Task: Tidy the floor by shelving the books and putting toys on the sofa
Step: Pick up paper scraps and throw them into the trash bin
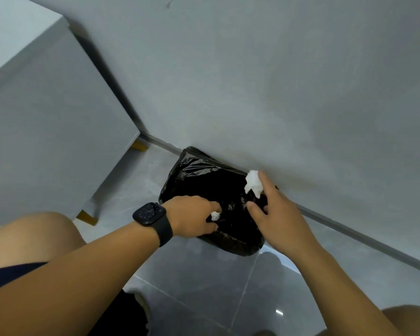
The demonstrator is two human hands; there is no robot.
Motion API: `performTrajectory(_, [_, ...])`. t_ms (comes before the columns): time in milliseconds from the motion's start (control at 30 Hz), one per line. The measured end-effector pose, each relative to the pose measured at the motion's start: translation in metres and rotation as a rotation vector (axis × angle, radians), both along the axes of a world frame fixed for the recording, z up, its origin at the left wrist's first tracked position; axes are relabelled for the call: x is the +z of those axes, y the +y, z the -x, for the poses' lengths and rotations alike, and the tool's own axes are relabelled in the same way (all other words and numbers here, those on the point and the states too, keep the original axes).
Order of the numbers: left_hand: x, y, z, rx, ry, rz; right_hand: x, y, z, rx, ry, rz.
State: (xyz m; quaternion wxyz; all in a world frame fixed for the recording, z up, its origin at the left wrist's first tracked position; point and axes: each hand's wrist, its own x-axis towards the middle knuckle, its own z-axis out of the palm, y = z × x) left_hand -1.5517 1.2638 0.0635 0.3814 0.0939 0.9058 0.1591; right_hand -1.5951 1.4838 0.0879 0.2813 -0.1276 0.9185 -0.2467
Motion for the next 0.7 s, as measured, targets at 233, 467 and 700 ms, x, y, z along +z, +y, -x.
performTrajectory(233, [0.001, 0.002, -0.007, -0.033, -0.11, -0.044, -0.007, 0.001, -0.01, 0.129, -0.225, -0.145])
performTrajectory(467, [0.031, 0.007, -0.008, -0.011, 0.005, 0.031, 0.018, -0.022, -0.017, 0.177, -0.142, -0.163])
performTrajectory(700, [0.122, 0.037, -0.099, 0.452, -0.024, -0.178, 0.109, -0.045, -0.096, -0.049, -0.217, -0.104])
